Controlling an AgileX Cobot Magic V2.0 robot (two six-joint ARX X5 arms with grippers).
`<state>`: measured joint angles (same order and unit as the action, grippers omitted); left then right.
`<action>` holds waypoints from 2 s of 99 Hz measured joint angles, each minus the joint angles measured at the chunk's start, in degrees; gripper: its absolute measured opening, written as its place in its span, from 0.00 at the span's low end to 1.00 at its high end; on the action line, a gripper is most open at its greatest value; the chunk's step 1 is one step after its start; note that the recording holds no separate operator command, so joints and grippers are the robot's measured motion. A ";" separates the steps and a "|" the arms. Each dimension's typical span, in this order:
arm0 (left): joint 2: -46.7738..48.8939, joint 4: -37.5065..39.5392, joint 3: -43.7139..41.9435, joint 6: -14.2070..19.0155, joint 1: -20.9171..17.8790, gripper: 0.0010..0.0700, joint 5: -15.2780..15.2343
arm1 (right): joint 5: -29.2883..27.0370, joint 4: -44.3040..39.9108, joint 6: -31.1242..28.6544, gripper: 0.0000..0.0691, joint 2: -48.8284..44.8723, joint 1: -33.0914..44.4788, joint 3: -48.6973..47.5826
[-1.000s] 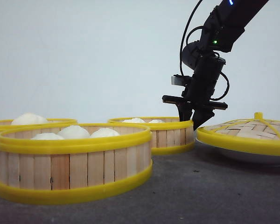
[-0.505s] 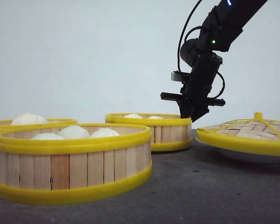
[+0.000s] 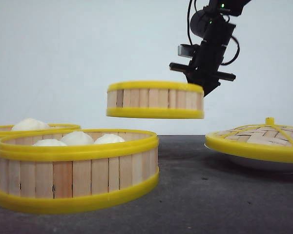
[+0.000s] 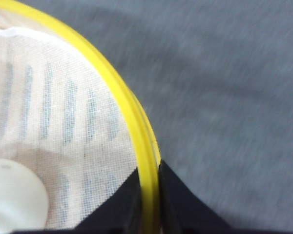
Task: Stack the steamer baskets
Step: 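Lift the basket and carry it over the nearest bun basket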
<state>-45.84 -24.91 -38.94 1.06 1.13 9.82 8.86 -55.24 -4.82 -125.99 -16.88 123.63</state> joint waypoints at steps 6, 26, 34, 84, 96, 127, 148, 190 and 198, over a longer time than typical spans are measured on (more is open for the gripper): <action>0.00 0.02 0.00 0.00 0.00 0.55 0.00 | 0.68 -2.16 1.01 0.03 1.33 0.00 -0.02; 0.00 0.02 0.00 -0.02 0.02 0.55 -0.57 | 0.77 -7.06 3.54 0.03 7.87 -0.81 0.00; 0.00 0.00 0.00 -0.02 0.00 0.55 -0.90 | 0.77 -8.28 4.09 0.03 10.34 -1.64 0.00; 0.00 0.02 0.00 -0.02 0.00 0.55 -0.90 | 0.77 -4.07 5.53 0.03 22.32 -9.99 -14.88; 0.00 0.00 0.00 -0.02 0.02 0.55 -2.21 | 0.77 0.28 5.51 0.03 25.03 -12.48 -22.93; 0.00 0.00 0.00 -0.04 0.00 0.55 -3.89 | 0.70 10.29 6.23 0.03 25.94 -18.71 -31.17; 0.00 -0.02 0.00 -0.04 0.00 0.55 -3.91 | 0.55 14.67 6.12 0.03 25.77 -21.68 -31.65; 0.00 0.02 0.00 -0.02 0.00 0.55 -3.89 | -1.53 15.28 5.84 0.03 19.23 -22.01 -32.00; 0.00 0.00 0.00 -0.02 0.00 0.55 -3.91 | -2.84 16.02 5.81 0.03 19.23 -22.14 -32.00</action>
<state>-45.84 -24.91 -38.94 1.04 1.13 5.91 6.02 -39.22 0.99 -106.76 -39.03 91.64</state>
